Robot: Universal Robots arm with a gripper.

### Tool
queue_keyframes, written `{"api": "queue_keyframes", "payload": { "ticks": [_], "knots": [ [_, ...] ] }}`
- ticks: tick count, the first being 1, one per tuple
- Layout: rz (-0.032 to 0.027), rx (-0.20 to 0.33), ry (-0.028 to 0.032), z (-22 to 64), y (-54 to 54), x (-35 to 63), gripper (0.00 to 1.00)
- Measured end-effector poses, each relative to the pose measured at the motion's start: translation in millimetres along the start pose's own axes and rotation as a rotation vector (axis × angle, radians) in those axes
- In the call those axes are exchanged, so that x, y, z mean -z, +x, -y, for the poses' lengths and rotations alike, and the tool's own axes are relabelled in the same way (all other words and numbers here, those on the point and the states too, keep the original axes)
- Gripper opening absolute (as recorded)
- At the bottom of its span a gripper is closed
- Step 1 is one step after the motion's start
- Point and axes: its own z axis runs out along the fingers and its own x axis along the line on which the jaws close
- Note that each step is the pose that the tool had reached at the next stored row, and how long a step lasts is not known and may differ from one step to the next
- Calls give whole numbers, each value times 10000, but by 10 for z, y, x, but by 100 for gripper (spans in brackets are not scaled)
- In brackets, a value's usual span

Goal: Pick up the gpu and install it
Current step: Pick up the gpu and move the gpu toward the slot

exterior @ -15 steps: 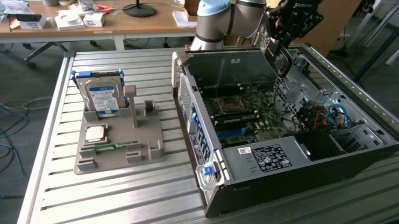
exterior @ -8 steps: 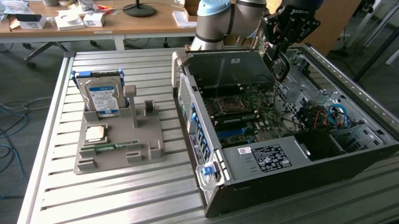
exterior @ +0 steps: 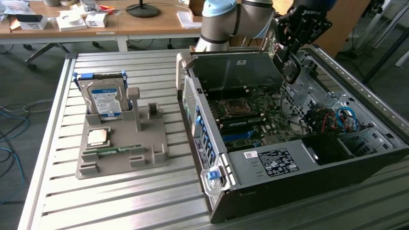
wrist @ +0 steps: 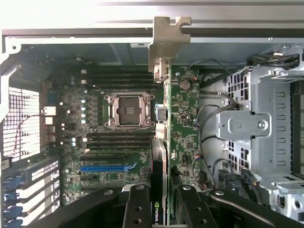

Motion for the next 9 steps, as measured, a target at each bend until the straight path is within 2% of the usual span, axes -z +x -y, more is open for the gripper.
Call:
{"api": "queue_keyframes", "payload": {
  "ticks": [3,9],
  "knots": [
    [1,-2,-2,0,-8,-7,26],
    [0,15,-1,8,-10,-111,26]
  ]
}}
